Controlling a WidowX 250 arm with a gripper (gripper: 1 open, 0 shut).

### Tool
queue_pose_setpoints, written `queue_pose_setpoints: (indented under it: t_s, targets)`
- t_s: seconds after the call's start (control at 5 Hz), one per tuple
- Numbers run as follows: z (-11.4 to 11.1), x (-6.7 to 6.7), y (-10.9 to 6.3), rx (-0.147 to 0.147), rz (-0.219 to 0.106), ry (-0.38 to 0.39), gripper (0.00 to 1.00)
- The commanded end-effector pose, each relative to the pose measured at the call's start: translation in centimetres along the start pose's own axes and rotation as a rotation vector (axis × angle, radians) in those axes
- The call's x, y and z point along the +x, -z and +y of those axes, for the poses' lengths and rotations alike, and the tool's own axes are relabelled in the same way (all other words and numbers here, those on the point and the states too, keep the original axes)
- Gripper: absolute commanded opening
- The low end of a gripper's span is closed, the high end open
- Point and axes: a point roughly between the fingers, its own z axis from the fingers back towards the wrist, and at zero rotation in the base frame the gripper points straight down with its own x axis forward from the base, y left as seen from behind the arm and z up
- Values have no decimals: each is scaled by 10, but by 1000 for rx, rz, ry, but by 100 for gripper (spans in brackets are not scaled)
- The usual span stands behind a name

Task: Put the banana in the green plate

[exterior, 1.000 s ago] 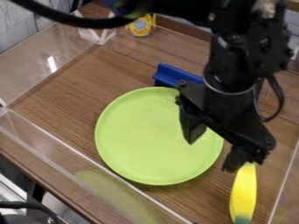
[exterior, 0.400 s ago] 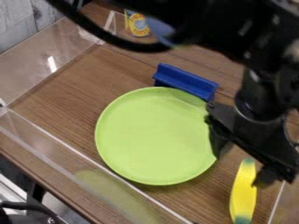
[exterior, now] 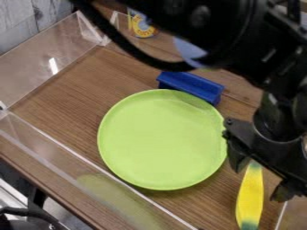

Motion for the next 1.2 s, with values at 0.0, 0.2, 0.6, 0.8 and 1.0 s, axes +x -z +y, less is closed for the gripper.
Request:
queue_pose_setpoints:
  t_s: [0.0,0.2,0.6,0.8,1.0]
  targets:
    - [-2,4,2,-17,-27,-3,100]
    - [-1,3,10,-21,-28,-10,100]
    - [1,4,22,-31,-23,-26,100]
    - [3,7,20,-32,-21,-35,0]
    - [6,8,10,-21,-7,-30,0]
